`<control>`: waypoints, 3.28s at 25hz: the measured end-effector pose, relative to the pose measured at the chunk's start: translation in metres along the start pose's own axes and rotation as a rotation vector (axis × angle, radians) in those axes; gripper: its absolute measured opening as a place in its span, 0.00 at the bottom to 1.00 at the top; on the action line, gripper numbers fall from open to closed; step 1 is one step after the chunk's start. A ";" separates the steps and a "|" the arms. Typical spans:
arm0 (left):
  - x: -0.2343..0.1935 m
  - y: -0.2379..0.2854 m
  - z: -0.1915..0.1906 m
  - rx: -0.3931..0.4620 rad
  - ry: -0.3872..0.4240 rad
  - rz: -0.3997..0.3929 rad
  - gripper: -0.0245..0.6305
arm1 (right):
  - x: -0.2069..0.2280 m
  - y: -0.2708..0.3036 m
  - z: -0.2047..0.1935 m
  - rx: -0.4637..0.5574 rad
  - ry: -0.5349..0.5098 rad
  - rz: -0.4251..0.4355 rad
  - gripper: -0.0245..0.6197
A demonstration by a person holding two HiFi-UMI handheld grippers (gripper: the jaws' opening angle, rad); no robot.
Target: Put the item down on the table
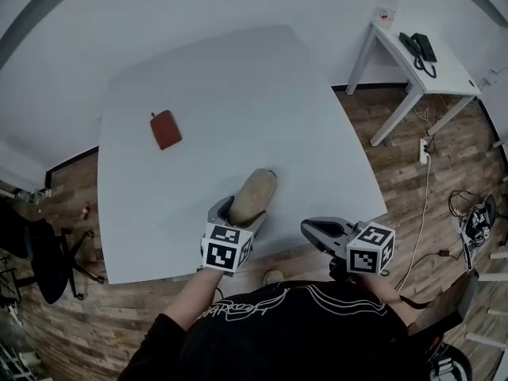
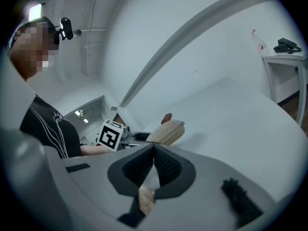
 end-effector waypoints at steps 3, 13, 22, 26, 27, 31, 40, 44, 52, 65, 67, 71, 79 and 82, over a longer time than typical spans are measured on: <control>-0.009 0.029 -0.010 -0.053 0.028 0.025 0.62 | 0.010 0.000 0.000 -0.007 0.028 -0.019 0.05; -0.021 0.063 -0.026 -0.111 0.105 0.100 0.62 | 0.024 0.002 -0.002 -0.004 0.071 -0.049 0.05; -0.012 0.065 -0.028 -0.084 0.141 0.092 0.65 | 0.019 -0.001 -0.002 -0.022 0.048 -0.036 0.05; -0.009 0.050 -0.029 -0.060 0.109 0.083 0.70 | 0.012 -0.006 -0.005 -0.021 0.028 -0.039 0.05; -0.009 0.044 -0.029 -0.050 0.099 0.090 0.70 | 0.010 -0.007 -0.007 -0.019 0.024 -0.037 0.05; 0.001 0.009 -0.025 0.020 0.021 0.065 0.69 | -0.004 -0.015 -0.016 -0.020 -0.010 -0.014 0.05; 0.096 -0.099 -0.037 0.215 -0.124 -0.120 0.41 | -0.068 -0.064 -0.049 0.022 -0.138 0.056 0.05; 0.152 -0.152 -0.049 0.280 -0.101 -0.153 0.18 | -0.110 -0.104 -0.065 0.074 -0.219 0.093 0.05; 0.273 -0.231 -0.086 0.395 -0.045 -0.245 0.05 | -0.180 -0.169 -0.126 0.122 -0.311 0.119 0.05; 0.346 -0.252 -0.116 0.342 -0.007 -0.223 0.05 | -0.215 -0.216 -0.178 0.137 -0.316 0.089 0.05; 0.351 -0.254 -0.120 0.338 -0.003 -0.217 0.05 | -0.218 -0.219 -0.181 0.141 -0.315 0.091 0.05; 0.354 -0.257 -0.122 0.341 0.000 -0.207 0.05 | -0.224 -0.224 -0.184 0.157 -0.323 0.096 0.05; 0.369 -0.257 -0.119 0.341 0.024 -0.218 0.05 | -0.227 -0.238 -0.191 0.170 -0.329 0.084 0.05; 0.374 -0.256 -0.118 0.342 0.027 -0.223 0.05 | -0.226 -0.243 -0.196 0.174 -0.334 0.074 0.05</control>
Point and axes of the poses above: the fingertips, and each gripper's own axes: y forward along the fingers, x to its right, z out of its top, the point moved 6 cm from there along -y, backward along the fingers, and after that the axes turned 10 degrees about -x, right-handed, at the moved point
